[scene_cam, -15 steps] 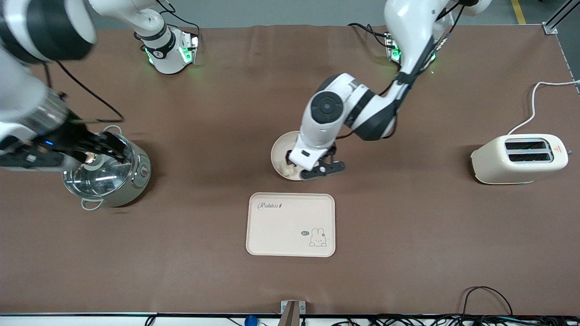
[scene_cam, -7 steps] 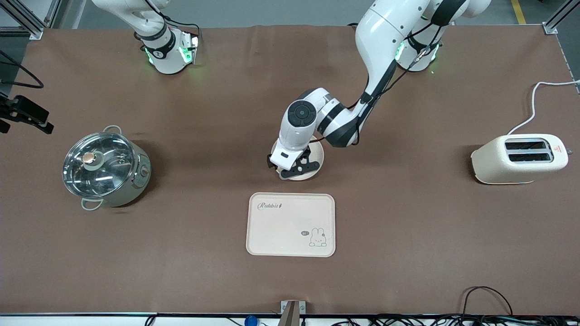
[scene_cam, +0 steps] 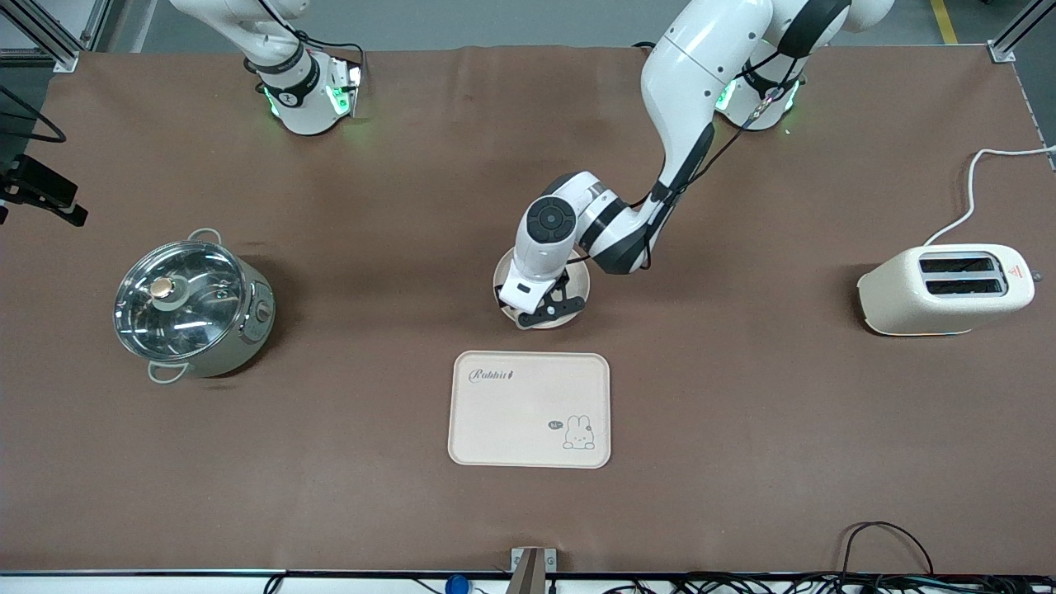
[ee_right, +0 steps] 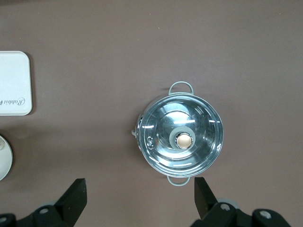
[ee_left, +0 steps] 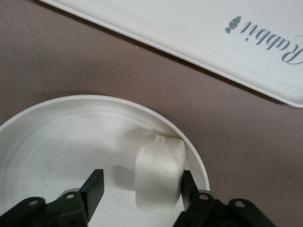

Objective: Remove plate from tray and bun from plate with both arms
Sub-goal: 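Lower the left gripper into the plate and grasp the white bun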

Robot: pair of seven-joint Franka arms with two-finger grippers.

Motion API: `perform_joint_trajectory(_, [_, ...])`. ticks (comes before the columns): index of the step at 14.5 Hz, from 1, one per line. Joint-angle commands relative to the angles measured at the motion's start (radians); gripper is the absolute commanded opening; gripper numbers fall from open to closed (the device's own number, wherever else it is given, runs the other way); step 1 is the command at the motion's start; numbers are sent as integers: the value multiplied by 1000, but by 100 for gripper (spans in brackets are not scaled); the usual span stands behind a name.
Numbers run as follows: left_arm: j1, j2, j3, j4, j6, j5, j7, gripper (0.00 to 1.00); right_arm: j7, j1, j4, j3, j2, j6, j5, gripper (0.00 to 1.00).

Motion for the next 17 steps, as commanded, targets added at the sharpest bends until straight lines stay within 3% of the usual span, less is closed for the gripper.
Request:
perform_joint_trajectory(1, [-10, 2, 9, -5, 16, -22, -15, 58, -7, -19, 14, 20, -8, -9, -20, 100])
perform_joint_trajectory(4, [-5, 0, 7, -2, 16, -24, -19, 36, -3, -19, 12, 20, -8, -23, -18, 100])
perform_joint_trajectory(7, [-2, 2, 7, -2, 16, -19, -19, 3, -4, -21, 9, 20, -7, -26, -18, 100])
perform_joint_trajectory(13, [-8, -35, 7, 50, -27, -15, -18, 0, 1, -16, 9, 21, -7, -23, -17, 100])
perform_joint_trajectory(17, [68, -167, 19, 45, -197, -12, -9, 0, 2, -16, 9, 21, -7, -16, -13, 100])
